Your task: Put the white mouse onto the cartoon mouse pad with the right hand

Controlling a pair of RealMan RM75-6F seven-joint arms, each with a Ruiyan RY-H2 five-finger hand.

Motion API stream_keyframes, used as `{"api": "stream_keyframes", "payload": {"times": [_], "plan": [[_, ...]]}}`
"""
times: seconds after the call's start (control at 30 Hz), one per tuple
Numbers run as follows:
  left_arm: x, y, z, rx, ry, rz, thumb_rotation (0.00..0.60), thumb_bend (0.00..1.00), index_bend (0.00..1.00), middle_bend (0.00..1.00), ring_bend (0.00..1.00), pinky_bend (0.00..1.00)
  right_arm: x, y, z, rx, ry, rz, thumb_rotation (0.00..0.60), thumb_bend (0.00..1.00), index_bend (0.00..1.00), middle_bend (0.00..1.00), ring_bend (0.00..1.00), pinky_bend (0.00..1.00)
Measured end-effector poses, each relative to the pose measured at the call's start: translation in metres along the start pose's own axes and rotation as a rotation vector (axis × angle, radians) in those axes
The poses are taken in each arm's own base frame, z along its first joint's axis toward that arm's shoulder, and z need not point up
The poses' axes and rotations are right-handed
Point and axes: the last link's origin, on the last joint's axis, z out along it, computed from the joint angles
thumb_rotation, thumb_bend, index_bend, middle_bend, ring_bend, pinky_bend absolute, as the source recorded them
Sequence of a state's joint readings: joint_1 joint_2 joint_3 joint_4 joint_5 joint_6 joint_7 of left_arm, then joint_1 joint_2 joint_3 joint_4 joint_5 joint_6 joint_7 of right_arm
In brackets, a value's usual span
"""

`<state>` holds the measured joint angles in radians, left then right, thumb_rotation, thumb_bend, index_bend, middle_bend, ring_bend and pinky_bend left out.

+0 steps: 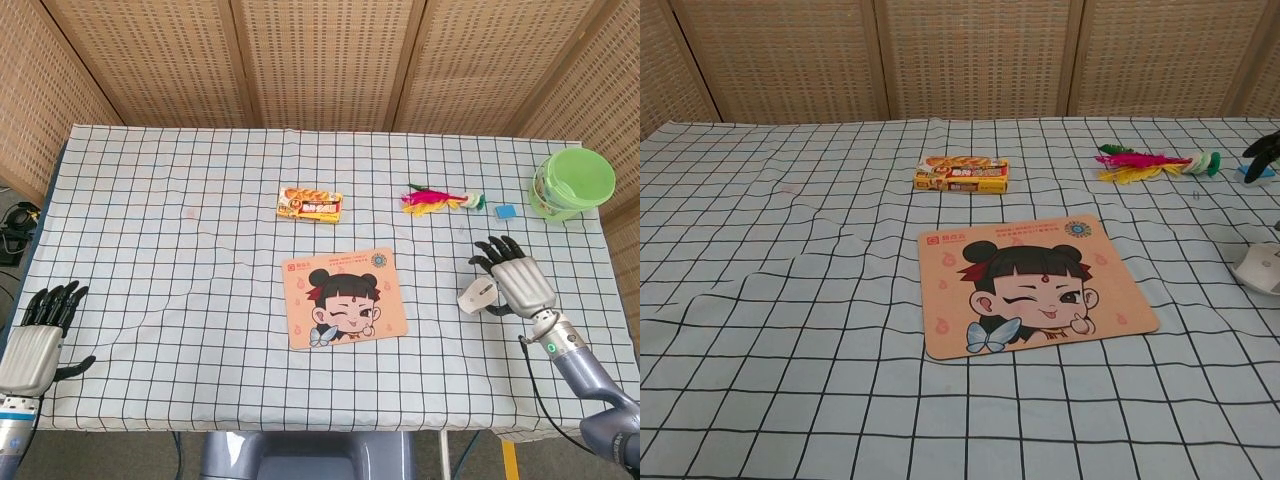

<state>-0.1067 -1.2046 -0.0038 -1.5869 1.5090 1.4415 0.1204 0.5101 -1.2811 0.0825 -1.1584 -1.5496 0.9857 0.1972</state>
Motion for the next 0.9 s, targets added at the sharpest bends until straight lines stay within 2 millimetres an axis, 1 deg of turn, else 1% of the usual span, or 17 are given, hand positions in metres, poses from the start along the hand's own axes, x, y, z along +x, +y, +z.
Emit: {"api": "stream_keyframes", "payload": {"times": [0.4, 0.57, 0.9], "plan": [[0.000, 0.000, 0.001, 0.000, -0.001, 0.002, 0.600, 0.12, 0.00, 0.00, 0.00, 0.00, -0.029, 0.007, 0.015, -0.032, -0.051, 0.012, 0.600, 0.23, 0.32, 0.17, 0.05, 0.09], [-0.001, 0.001, 0.001, -0.008, -0.002, -0.002, 0.600, 0.12, 0.00, 0.00, 0.00, 0.00, -0.036, 0.006, 0.018, -0.028, -0.057, 0.025, 0.600, 0.25, 0.33, 0.17, 0.05, 0.09], [-0.001, 0.001, 0.002, -0.006, -0.005, -0.001, 0.600, 0.12, 0.00, 0.00, 0.00, 0.00, -0.049, 0.011, 0.023, -0.042, -0.084, 0.013, 0.600, 0.25, 0.33, 0.16, 0.05, 0.09]]}}
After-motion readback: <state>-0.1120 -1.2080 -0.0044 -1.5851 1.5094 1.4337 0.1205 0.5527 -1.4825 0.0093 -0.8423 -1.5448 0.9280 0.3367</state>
